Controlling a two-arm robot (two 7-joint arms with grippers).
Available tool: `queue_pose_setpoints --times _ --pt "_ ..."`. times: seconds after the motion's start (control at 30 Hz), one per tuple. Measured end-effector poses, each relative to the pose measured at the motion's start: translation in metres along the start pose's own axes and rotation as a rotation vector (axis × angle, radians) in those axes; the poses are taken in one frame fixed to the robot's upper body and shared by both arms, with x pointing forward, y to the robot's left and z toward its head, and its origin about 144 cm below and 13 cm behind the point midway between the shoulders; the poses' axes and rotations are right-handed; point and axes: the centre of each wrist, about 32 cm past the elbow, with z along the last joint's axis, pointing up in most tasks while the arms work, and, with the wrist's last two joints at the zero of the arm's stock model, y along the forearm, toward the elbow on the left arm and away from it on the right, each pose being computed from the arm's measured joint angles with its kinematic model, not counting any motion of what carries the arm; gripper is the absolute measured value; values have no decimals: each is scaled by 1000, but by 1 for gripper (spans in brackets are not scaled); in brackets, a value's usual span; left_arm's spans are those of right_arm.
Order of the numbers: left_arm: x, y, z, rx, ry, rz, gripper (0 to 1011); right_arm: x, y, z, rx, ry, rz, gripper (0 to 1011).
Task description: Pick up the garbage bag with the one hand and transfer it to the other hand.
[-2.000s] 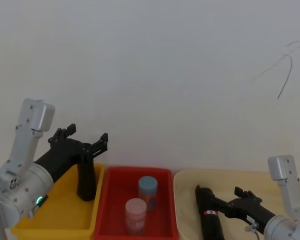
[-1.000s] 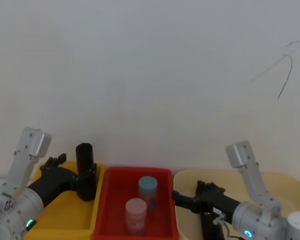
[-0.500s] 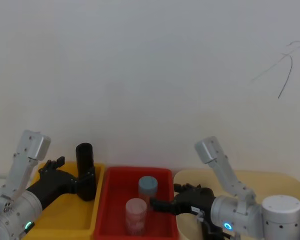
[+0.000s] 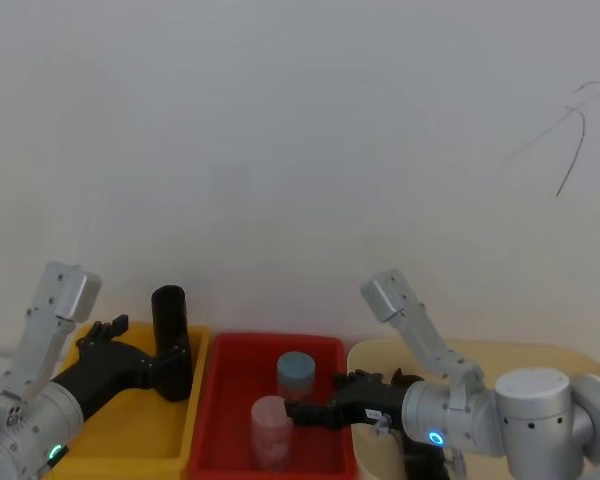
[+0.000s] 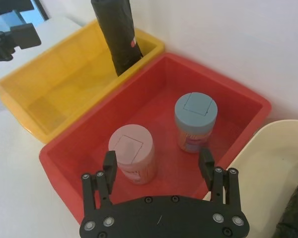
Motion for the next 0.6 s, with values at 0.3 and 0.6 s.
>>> queue_pose_setpoints --times 0.3,0.6 --pt "0 0 0 1 0 1 1000 3 11 6 -39 -16 9 1000" --pt "0 0 0 1 0 1 1000 1 22 12 -75 -45 25 1000"
